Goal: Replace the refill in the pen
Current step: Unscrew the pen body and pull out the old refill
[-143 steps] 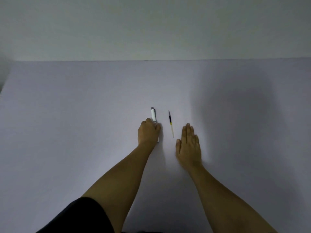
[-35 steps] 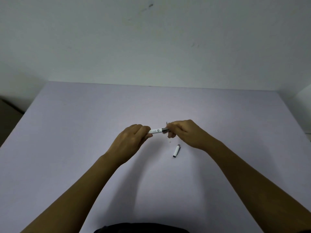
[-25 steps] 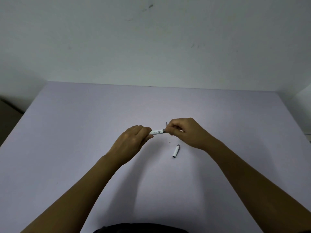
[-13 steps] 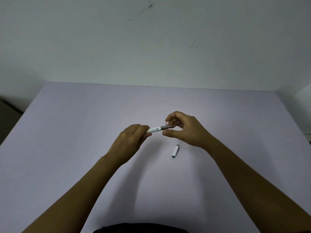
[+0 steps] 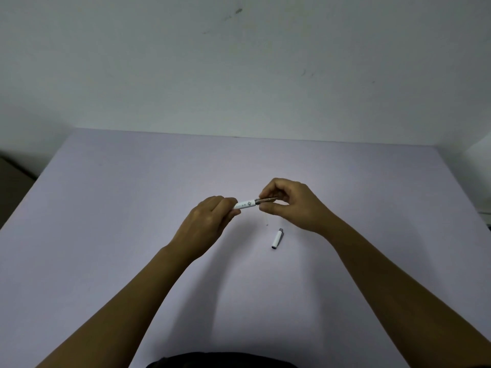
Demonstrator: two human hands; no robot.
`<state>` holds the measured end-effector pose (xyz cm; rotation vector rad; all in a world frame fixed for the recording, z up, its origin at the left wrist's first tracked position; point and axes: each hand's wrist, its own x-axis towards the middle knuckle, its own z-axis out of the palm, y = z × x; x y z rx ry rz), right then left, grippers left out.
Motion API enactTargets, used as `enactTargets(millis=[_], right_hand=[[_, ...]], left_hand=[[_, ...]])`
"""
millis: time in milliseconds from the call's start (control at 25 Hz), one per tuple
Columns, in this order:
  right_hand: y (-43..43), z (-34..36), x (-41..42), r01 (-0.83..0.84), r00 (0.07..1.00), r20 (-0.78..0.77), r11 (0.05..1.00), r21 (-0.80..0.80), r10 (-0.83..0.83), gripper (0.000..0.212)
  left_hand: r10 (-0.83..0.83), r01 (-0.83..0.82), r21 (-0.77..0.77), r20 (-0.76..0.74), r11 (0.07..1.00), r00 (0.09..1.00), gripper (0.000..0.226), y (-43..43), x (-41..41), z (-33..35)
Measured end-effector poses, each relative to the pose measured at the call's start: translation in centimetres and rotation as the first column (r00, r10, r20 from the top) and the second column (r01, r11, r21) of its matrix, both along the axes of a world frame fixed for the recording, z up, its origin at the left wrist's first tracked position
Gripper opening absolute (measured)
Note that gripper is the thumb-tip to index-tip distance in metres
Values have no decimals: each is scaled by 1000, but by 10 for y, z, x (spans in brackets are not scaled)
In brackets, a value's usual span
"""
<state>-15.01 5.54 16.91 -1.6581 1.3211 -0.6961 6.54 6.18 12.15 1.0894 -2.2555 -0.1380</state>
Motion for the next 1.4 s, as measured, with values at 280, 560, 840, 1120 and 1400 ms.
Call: enactTargets(millis=[280, 560, 840, 1120, 1400], right_hand=[[2, -1, -2, 18, 998, 54, 1000, 12, -18, 9], [4, 1, -9, 37, 978, 208, 999, -36, -29, 28], [5, -5, -5, 117, 975, 179, 987, 107, -135, 3], [0, -3, -7, 187, 906, 366, 977, 104, -213, 21], [-16, -16, -14, 353, 629, 618, 881, 315, -472, 15]], left_hand=[[8, -8, 3, -1, 1000, 1000, 35, 3, -2, -1], [15, -12, 30, -73, 999, 997, 41, 3, -5, 1], [33, -29, 56, -63, 998, 997, 46, 5, -8, -3], [82, -81, 73, -7, 994, 997, 33, 5, -8, -8], [144, -145, 164, 14, 976, 989, 36, 6, -10, -11]])
